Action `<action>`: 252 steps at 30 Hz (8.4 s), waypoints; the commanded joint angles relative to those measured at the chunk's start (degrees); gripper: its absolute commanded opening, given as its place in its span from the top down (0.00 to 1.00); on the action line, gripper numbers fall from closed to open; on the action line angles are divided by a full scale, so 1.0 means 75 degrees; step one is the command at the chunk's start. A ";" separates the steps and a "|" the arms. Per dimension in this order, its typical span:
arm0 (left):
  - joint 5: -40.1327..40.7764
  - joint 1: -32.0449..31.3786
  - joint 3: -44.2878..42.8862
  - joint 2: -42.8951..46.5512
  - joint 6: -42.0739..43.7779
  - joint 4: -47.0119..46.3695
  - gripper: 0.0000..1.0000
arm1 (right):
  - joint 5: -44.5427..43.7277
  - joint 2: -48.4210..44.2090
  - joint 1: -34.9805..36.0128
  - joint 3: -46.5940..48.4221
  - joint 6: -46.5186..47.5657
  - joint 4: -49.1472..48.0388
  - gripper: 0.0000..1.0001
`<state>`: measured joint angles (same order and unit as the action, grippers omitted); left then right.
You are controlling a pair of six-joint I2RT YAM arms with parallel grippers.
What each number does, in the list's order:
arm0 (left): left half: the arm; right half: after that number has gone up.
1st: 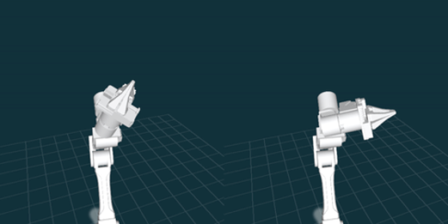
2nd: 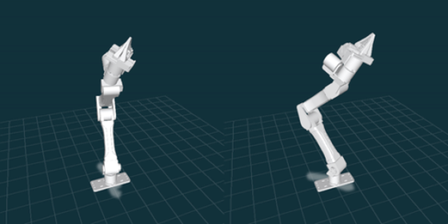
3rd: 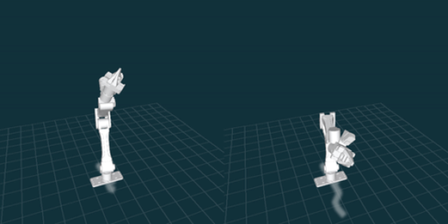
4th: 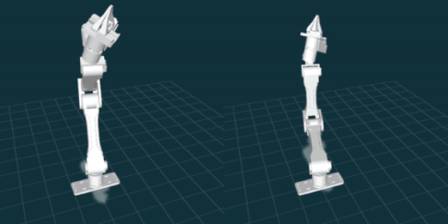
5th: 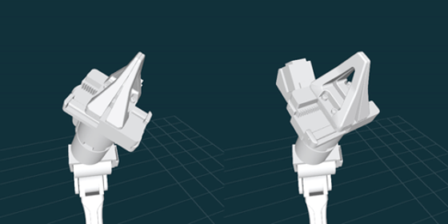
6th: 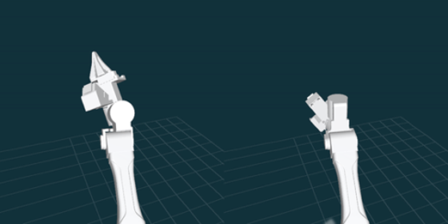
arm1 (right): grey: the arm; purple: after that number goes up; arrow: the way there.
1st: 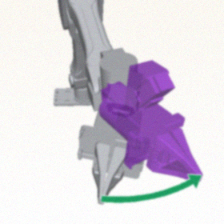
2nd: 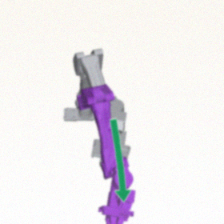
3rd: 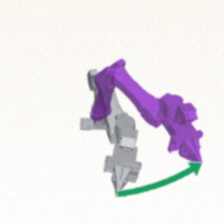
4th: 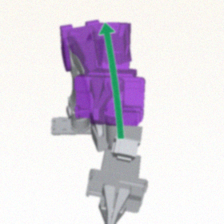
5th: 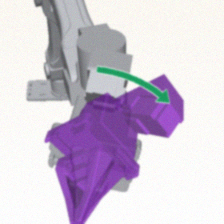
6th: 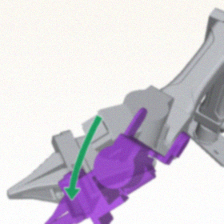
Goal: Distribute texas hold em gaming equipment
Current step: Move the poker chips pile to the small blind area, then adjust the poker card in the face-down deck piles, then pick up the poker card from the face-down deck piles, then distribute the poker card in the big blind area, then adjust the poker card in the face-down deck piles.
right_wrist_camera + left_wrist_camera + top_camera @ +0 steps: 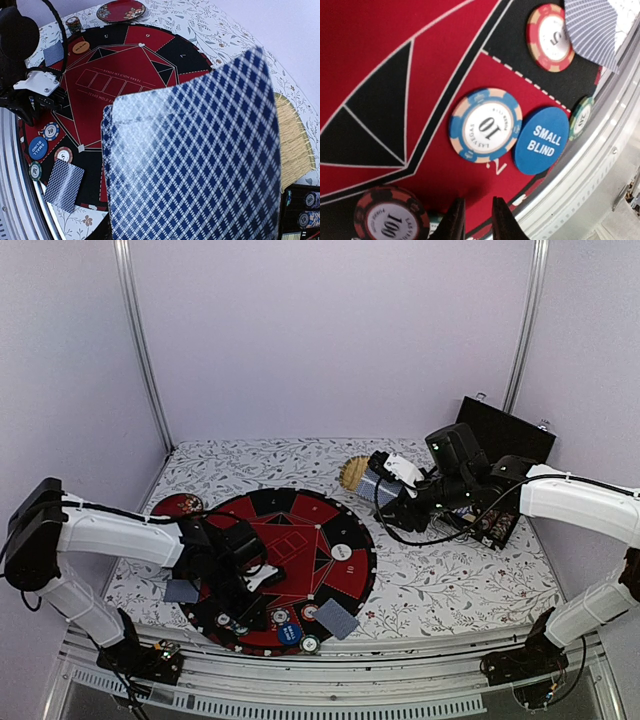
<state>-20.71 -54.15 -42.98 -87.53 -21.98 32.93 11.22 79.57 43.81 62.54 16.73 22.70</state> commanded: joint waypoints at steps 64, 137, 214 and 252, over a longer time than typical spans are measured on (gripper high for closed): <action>0.0722 0.0892 -0.1304 0.1701 -0.0463 -0.3648 0.30 | 0.0859 0.1732 0.1632 0.1159 0.0195 -0.0870 0.56; -0.0275 0.1843 -0.0904 0.3283 -0.0876 -0.3139 1.00 | 0.0793 0.1667 0.1070 0.0638 0.0330 -0.1078 0.57; 0.2095 0.6218 0.0109 0.2807 -0.1121 0.3662 1.00 | 0.1345 0.0928 0.0559 -0.0179 0.0827 -0.2007 0.56; 0.2201 0.4025 -0.1404 0.4756 -0.2150 0.1393 0.54 | 0.1560 0.0921 0.0560 0.0074 0.0788 -0.1757 0.56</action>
<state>-3.03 -12.93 -50.09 -53.78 -36.45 56.12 21.02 87.99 48.29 61.21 22.96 9.47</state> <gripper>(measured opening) 0.447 0.442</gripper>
